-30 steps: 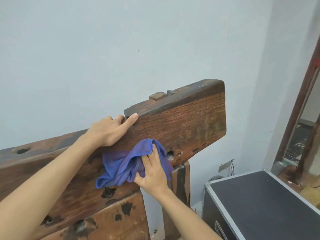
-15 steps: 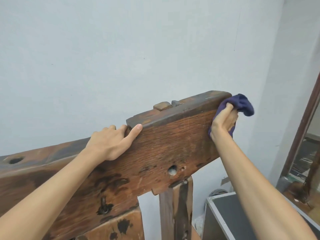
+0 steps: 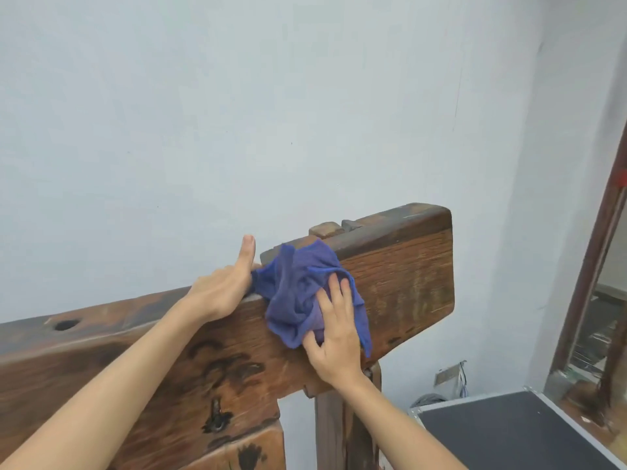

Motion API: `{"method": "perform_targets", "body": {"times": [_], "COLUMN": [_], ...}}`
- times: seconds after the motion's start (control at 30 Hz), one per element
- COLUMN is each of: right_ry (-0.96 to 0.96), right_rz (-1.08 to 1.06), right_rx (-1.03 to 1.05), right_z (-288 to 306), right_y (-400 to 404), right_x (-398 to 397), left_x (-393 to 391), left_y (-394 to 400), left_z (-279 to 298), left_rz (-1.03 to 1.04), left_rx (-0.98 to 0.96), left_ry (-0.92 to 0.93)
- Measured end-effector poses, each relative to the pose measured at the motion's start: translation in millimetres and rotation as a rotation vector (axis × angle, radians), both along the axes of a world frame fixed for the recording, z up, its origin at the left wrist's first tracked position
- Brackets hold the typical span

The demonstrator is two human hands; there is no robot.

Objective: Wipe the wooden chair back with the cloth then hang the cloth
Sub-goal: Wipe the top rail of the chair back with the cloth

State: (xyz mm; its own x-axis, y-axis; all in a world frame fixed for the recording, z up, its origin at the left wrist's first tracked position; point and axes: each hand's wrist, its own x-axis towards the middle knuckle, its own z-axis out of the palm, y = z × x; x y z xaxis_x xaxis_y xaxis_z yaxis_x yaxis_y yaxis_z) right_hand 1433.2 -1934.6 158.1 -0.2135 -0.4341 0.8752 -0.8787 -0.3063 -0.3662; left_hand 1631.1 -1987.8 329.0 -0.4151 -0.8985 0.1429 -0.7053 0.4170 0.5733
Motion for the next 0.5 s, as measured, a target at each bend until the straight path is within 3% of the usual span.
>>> {"method": "perform_targets", "body": {"times": [0.03,0.1,0.17,0.27,0.33,0.4,0.5], "right_ry": [-0.112,-0.515,-0.961,-1.229,-1.183,-1.027,-0.535], "right_rz": [-0.056,-0.2,-0.274,-0.295,-0.228,-0.245,-0.391], "right_rx": [0.016,0.033,-0.044,-0.183,-0.203,-0.092,0.356], "right_z": [-11,-24,-11,47,95,147,210], "right_y": [1,2,8,9,8,12,15], "right_x": [-18,-56,-97,-159,-195,-211,-216], "left_x": [-2,-7,-12,-13,-13,-13,-13], "left_y": [2,4,3,-2,-6,-11,-10], "left_z": [-1,-6,-11,-10,-10,-13,-13], "left_rz": [-0.018,-0.037,-0.018,-0.019,-0.02,-0.021,-0.019], "left_rx": [-0.037,-0.153,-0.181,-0.159,-0.136,-0.128,-0.18], "left_ry": [-0.069,-0.241,-0.245,-0.187,-0.152,-0.088,-0.085]}}
